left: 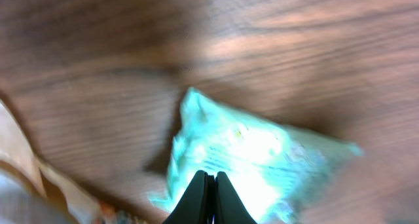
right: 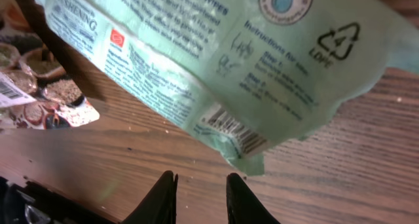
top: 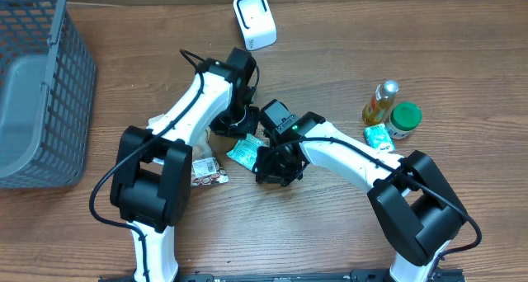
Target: Scan the item barcode
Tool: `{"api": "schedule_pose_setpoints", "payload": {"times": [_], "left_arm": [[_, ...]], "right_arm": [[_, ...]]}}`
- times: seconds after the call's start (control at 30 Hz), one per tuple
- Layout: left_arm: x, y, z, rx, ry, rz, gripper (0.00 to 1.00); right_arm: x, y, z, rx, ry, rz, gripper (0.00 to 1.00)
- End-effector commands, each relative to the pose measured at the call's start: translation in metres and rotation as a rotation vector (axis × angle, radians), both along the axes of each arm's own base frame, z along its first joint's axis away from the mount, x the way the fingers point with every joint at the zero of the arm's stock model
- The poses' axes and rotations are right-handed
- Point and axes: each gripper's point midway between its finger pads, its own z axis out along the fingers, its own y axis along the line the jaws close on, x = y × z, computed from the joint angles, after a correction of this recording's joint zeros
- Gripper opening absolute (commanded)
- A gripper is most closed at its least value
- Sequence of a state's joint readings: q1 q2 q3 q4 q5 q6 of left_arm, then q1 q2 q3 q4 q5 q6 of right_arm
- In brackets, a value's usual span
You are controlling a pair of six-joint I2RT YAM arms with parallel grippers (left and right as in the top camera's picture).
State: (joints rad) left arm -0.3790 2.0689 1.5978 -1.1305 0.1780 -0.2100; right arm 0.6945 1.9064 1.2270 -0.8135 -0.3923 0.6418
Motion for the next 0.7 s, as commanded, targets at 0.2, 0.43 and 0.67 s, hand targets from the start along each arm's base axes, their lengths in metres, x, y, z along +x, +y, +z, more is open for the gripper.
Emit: {"api": "schedule_pose_setpoints", "payload": {"times": [0.2,0.43,0.67], "left_arm": [[-0.027,-0.001,0.012,-0.029,0.132,0.01,0.05],[-0.042,0.021,-0.014,0.089,0.169,0.066,0.04],[-0.028,0.016,-0.045,0.052,0.076,0.101,0.07]], "right_arm": [[0.018,-0.001,0.011,-0.017,-0.128,0.055,0.17],[0.02,-0.001,0.005,-0.016,-0.146,0.045,0.06],[0.012,-0.01,-0.008,-0.045,-0.112,0.003,0.04]]}}
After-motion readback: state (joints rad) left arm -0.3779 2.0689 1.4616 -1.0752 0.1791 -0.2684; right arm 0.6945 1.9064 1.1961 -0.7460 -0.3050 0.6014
